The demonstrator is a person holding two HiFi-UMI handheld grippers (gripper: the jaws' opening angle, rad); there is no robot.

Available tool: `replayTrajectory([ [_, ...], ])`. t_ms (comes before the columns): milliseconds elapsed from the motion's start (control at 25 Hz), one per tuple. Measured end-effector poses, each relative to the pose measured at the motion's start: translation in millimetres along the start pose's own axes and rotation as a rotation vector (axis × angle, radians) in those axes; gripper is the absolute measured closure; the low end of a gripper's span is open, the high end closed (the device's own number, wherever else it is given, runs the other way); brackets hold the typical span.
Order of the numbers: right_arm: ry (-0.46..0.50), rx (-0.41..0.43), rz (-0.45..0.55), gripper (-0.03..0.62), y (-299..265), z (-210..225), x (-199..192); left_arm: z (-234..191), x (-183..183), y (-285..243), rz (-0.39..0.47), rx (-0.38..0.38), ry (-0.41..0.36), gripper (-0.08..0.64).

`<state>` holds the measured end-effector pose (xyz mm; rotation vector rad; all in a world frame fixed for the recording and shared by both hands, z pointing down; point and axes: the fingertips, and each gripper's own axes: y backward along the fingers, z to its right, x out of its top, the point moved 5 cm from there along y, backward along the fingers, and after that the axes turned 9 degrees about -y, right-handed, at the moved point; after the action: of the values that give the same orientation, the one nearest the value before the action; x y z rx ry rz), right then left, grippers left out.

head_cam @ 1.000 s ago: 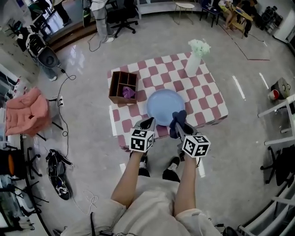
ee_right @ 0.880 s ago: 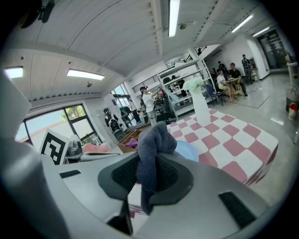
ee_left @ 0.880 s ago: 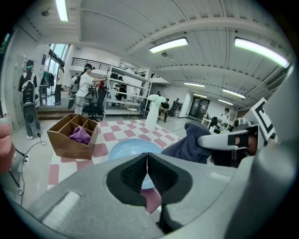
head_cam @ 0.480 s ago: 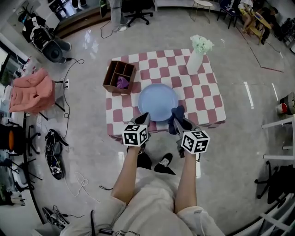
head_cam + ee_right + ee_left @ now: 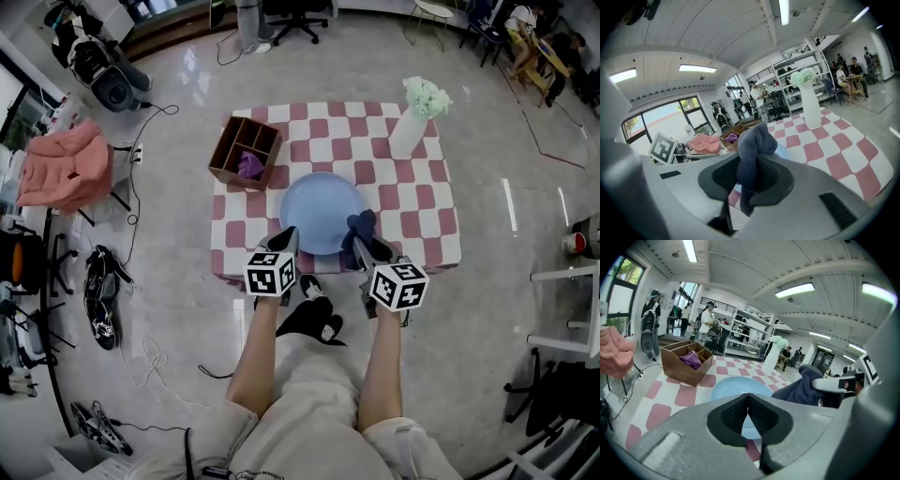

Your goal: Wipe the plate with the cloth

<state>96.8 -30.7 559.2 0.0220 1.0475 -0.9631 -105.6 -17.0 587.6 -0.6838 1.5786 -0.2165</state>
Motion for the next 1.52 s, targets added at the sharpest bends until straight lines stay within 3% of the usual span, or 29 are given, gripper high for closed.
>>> replayTrajectory([
  [360, 0.093, 0.025, -0.062, 0.518, -55, 15, 34, -64, -28, -36, -0.120, 0.105, 0.161, 0.549],
  [600, 0.131, 0.087, -0.140, 0.518, -106, 13, 36, -92, -36, -69, -0.182, 0.114, 0.221, 0.548],
  [1040, 0.137, 0.128, -0.236, 0.518, -177, 25, 60, -119, -4, -116, -0.183, -0.055, 0.250, 0.535],
  [1120, 0.131, 0.132, -0.248, 0.518, -185, 26, 61, -119, -2, -123, -0.209, -0.084, 0.228, 0.449],
  [1280, 0.111, 0.136, -0.270, 0.518, -193, 28, 59, -117, -13, -137, -0.307, -0.091, 0.182, 0.443],
  [1520, 0.086, 0.122, -0.273, 0.518, -192, 31, 58, -110, -26, -147, -0.369, -0.142, 0.198, 0.457],
])
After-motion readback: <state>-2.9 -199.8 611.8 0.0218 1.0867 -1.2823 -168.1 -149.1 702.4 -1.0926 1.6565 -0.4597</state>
